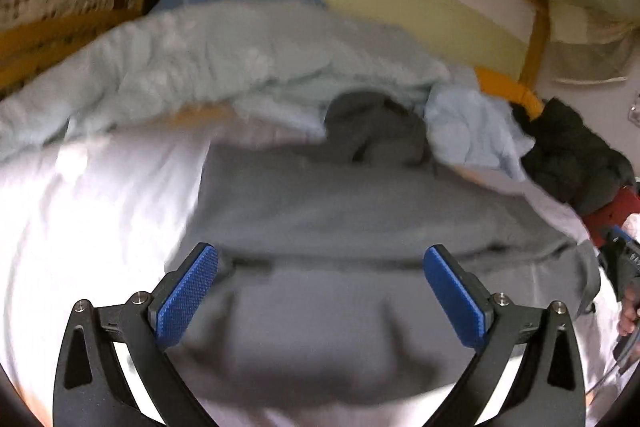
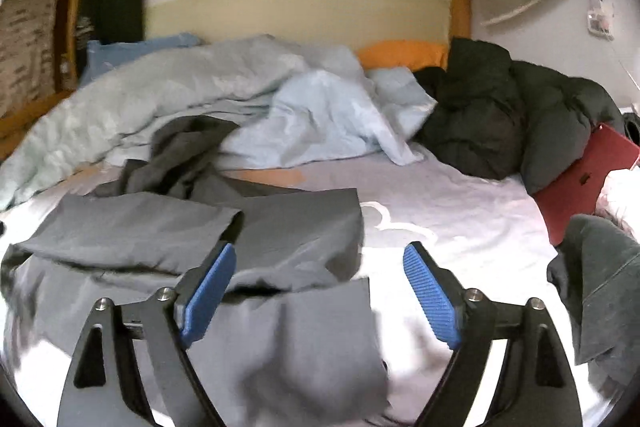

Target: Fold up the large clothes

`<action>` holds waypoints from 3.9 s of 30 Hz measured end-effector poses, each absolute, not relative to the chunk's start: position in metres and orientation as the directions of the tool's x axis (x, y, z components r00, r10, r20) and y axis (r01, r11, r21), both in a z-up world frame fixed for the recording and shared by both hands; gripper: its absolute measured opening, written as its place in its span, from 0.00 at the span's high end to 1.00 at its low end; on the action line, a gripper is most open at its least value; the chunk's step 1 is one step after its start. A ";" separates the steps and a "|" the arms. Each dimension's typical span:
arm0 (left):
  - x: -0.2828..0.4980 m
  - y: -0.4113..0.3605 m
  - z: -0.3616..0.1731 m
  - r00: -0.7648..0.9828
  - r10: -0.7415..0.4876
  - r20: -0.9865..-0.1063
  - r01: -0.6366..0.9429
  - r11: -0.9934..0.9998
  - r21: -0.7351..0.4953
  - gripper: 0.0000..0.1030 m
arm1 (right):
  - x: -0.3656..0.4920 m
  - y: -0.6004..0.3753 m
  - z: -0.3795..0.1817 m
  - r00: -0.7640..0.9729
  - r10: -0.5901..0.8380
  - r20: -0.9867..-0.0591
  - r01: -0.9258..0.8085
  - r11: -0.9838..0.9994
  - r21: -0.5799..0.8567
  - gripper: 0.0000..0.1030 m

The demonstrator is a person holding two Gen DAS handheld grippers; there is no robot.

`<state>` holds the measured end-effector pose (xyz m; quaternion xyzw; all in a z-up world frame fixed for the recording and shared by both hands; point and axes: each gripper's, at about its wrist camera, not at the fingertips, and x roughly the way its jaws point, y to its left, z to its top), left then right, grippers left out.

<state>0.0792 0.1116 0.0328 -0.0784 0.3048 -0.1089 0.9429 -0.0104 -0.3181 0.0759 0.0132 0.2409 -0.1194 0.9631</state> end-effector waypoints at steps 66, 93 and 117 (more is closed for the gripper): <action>0.091 0.073 -0.031 0.744 -0.018 -0.668 0.024 1.000 -0.001 0.00 | 0.017 -0.371 -0.034 0.716 -0.135 -0.685 0.307 0.942 0.135 0.00; -0.010 -0.005 -0.021 0.877 -0.028 -0.480 0.255 0.874 0.414 0.00 | -0.048 -0.334 0.024 0.877 -0.205 -0.435 0.212 0.977 -0.033 0.00; -0.024 -0.036 -0.044 0.742 -0.181 -0.645 0.490 0.803 0.339 0.00 | -0.057 -0.352 0.038 0.916 -0.034 -0.401 0.086 0.990 0.113 0.25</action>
